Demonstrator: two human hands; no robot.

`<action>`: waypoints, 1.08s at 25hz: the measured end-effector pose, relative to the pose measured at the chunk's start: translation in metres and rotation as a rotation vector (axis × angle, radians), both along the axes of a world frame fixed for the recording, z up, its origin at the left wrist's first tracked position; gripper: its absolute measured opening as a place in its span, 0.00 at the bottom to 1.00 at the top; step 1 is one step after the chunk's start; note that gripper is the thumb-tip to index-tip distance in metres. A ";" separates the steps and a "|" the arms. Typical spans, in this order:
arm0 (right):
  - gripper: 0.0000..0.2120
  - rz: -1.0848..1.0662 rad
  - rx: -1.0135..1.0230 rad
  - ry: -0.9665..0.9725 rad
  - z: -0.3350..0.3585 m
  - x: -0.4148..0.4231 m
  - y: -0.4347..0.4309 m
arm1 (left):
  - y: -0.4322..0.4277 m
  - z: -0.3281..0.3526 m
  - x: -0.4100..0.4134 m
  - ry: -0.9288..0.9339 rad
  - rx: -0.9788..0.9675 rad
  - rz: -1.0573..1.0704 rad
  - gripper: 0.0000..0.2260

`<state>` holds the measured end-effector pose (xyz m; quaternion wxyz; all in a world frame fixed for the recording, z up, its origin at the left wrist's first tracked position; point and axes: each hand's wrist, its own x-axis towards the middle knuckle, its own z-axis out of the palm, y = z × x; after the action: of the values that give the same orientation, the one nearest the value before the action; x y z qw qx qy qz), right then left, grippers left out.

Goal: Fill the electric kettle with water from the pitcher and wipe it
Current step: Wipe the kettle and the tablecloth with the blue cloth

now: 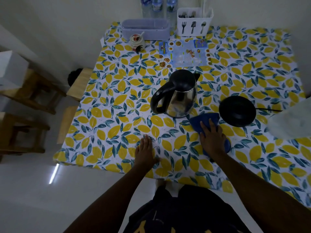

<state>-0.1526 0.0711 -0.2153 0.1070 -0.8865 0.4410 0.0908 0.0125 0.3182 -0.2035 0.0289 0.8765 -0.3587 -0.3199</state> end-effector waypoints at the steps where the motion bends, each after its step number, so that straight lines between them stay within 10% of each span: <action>1: 0.25 -0.041 0.008 0.004 0.000 0.005 -0.004 | 0.000 0.001 0.000 -0.002 0.001 -0.001 0.50; 16: 0.21 0.152 0.041 -0.058 0.003 -0.054 0.070 | -0.021 0.012 -0.030 -0.023 -0.087 -0.178 0.36; 27: 0.28 -0.292 -0.089 -0.129 0.024 -0.168 0.002 | -0.107 0.012 -0.101 0.069 -0.162 -0.427 0.33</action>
<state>-0.3210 0.0731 -0.1916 0.1077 -0.8208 0.5609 -0.0024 -0.0886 0.2109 -0.1913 0.0431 0.7641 -0.5591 -0.3187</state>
